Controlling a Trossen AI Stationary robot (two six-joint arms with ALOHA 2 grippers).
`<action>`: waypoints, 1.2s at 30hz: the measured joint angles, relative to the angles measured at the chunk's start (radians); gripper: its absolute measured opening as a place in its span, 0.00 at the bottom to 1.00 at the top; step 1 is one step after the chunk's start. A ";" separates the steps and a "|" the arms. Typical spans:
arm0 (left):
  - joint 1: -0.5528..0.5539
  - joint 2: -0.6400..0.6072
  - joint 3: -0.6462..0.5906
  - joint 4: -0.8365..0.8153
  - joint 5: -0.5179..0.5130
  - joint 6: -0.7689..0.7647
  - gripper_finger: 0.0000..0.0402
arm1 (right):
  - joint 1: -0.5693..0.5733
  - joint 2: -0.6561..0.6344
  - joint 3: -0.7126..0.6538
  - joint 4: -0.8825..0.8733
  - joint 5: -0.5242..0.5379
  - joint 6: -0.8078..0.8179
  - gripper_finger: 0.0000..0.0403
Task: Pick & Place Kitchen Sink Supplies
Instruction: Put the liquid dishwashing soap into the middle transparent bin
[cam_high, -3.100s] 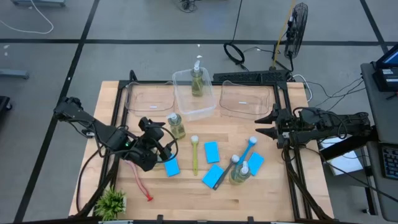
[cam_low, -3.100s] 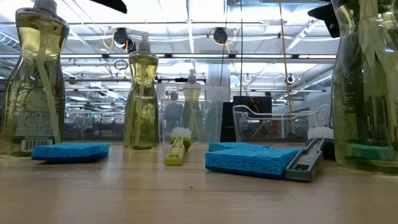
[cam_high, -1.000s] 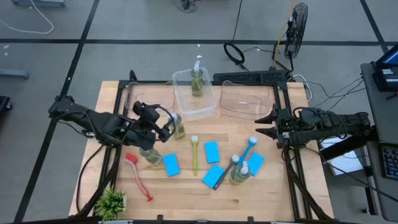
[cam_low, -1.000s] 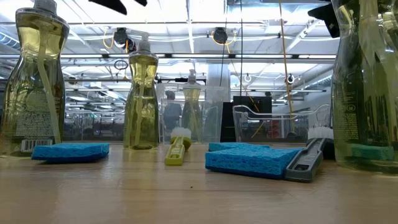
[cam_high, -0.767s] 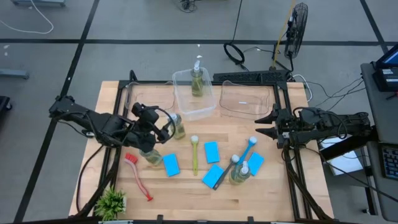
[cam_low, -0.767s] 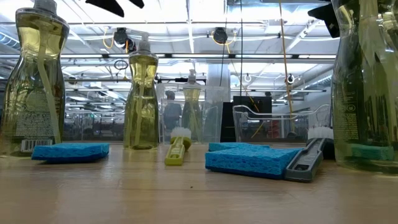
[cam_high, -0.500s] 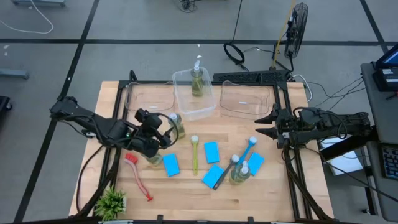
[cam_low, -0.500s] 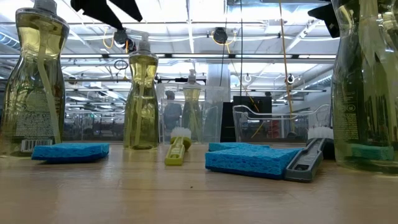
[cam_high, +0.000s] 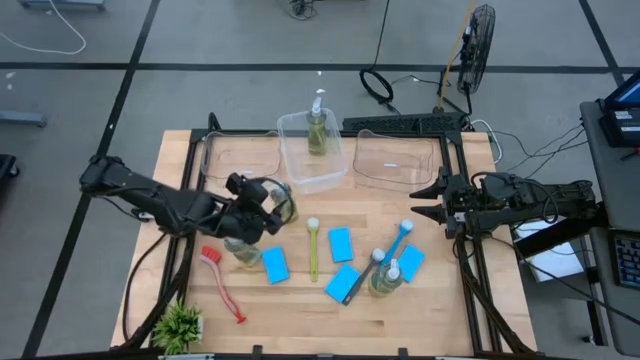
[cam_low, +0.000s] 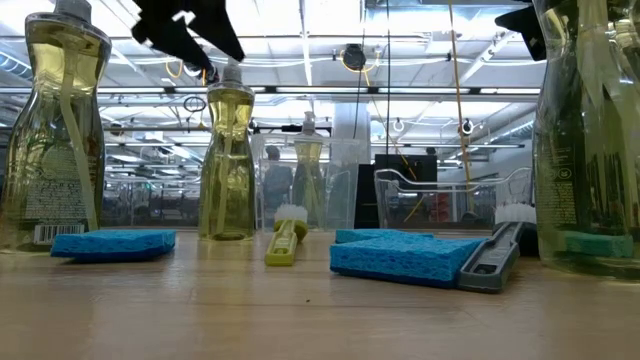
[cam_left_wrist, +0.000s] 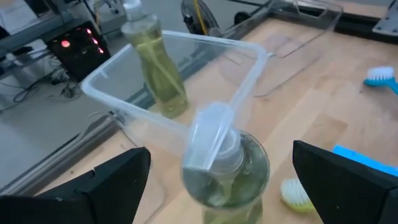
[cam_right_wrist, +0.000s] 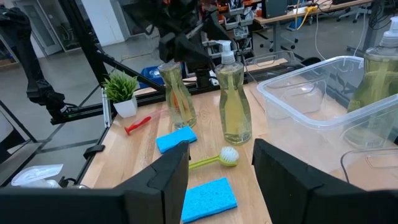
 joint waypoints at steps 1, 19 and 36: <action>0.015 0.000 -0.011 0.038 0.012 0.023 0.98 | 0.000 0.000 0.000 0.000 0.000 0.000 0.41; 0.154 0.000 -0.084 0.221 0.197 0.156 0.98 | 0.000 0.000 0.000 0.000 0.000 0.000 0.41; 0.154 0.000 -0.084 0.254 0.177 0.170 0.98 | 0.000 0.000 0.000 0.000 0.000 0.000 0.41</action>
